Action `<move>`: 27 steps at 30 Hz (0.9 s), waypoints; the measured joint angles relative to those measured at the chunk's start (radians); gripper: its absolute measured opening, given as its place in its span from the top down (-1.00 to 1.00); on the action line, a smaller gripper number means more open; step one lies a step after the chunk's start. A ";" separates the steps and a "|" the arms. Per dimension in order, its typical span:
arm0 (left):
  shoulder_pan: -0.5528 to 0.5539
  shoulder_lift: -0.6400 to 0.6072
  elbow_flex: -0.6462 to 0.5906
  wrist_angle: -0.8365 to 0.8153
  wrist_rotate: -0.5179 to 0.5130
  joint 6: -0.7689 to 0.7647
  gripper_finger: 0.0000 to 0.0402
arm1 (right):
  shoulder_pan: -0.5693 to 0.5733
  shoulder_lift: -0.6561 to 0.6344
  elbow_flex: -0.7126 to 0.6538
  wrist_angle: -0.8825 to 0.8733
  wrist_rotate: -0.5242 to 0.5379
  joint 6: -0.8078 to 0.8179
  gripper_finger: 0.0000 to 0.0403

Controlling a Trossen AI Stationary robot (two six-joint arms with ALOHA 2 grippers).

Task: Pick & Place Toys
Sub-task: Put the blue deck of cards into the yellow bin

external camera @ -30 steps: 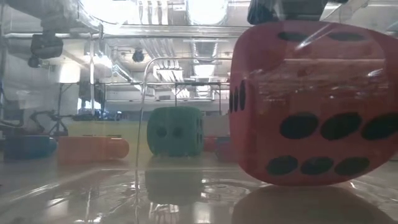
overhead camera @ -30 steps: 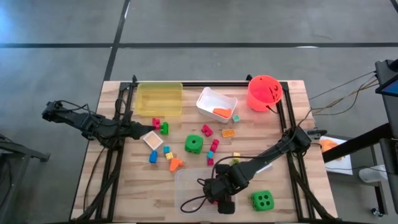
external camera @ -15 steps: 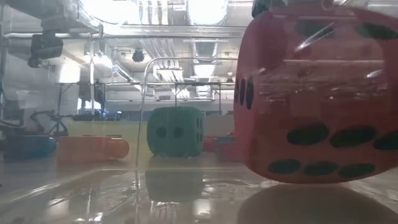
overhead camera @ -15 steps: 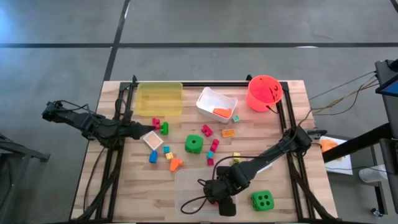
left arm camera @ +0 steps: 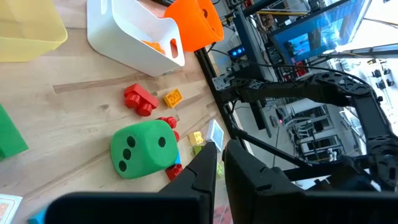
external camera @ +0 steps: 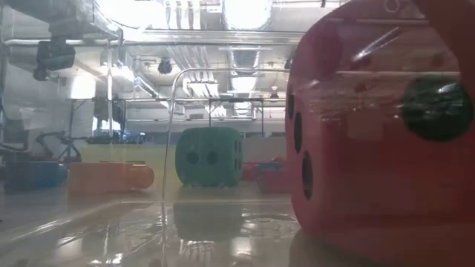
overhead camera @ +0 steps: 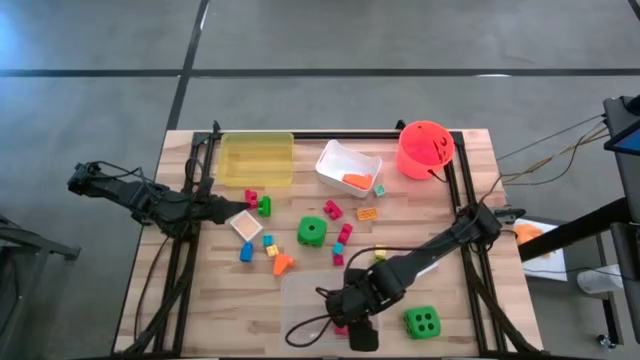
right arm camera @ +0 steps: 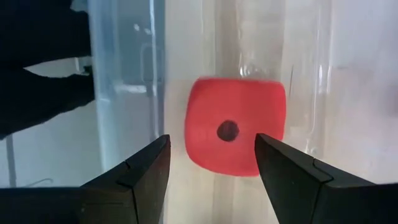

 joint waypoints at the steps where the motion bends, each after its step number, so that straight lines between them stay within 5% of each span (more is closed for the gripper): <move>1: 0.000 0.000 0.000 0.000 0.000 -0.001 0.86 | 0.000 -0.003 0.011 -0.003 0.001 0.000 -0.13; 10: 0.000 0.000 0.000 -0.006 0.000 -0.027 0.86 | 0.000 -0.118 0.026 -0.143 0.127 0.000 -0.13; 20: 0.000 0.000 0.000 -0.010 0.003 -0.027 0.86 | 0.004 -0.337 -0.056 -0.298 0.373 0.180 -0.13; 27: 0.000 0.000 -0.001 -0.024 0.003 -0.027 0.86 | 0.006 -0.452 -0.261 -0.361 0.398 -0.011 -0.13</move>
